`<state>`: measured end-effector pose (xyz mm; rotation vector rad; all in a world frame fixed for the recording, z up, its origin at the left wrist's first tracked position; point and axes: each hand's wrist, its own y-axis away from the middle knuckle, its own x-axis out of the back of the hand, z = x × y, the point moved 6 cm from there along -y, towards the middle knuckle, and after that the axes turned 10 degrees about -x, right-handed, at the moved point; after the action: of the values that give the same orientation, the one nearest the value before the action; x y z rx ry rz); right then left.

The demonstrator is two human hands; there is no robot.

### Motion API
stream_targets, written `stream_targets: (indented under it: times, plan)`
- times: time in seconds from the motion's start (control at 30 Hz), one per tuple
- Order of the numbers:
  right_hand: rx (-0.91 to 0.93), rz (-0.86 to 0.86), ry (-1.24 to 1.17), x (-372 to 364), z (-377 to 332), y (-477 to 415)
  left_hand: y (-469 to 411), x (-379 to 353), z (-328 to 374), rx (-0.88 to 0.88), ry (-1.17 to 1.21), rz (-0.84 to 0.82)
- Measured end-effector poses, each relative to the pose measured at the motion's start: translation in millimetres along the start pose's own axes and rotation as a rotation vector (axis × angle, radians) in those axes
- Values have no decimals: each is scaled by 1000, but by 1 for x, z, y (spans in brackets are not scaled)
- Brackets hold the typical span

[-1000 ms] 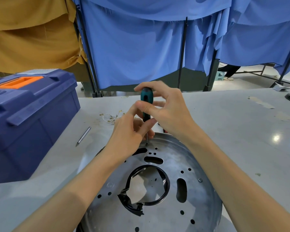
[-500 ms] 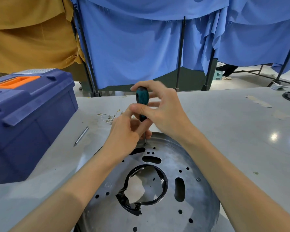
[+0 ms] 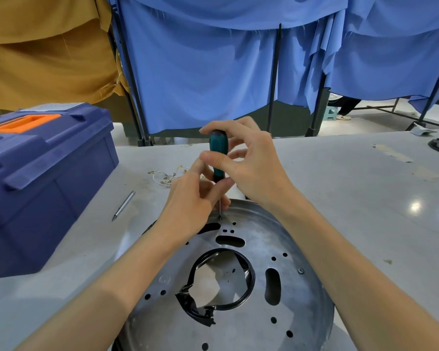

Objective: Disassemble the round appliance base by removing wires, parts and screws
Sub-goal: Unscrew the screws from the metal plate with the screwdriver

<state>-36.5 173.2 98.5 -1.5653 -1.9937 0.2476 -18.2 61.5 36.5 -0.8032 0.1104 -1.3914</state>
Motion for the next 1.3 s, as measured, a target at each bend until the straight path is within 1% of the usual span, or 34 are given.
stream_targets:
  times: [0.1, 0.17, 0.33, 0.57, 0.67, 0.77, 0.9, 1.0, 1.07, 1.2, 1.3]
  plan:
    - [-4, 36, -2, 4, 0, -2, 0, -1, -1, -1, 14, -7]
    - [-18, 35, -1, 6, 1, -2, 0, -3, 0, -22, -7, -40]
    - [-13, -44, -50, 0, -1, 0, 0, -3, -2, 2, 12, -42]
    - [-4, 20, -3, 6, -3, -1, 0, -3, 2, -1, 15, -39]
    - [-15, -16, -30, 5, -2, -1, 0, -5, 3, -10, 14, -51]
    - [-25, -61, -62, -1, -1, 1, 0, -3, 2, 2, 34, -30]
    - [-15, -7, 21, -1, -1, 1, 0, -2, 4, -6, 44, -12]
    - [-18, 19, 1, 3, 0, -1, 1, -4, 3, -6, 35, -40]
    - [-41, 14, -32, 5, 1, -2, 1, -7, 2, -9, 9, -71]
    - [-57, -32, -81, 0, 2, -1, 0, -7, 0, 8, 40, -63]
    - [-39, -11, -30, -2, 2, 0, 0, -4, 1, 7, 42, -39]
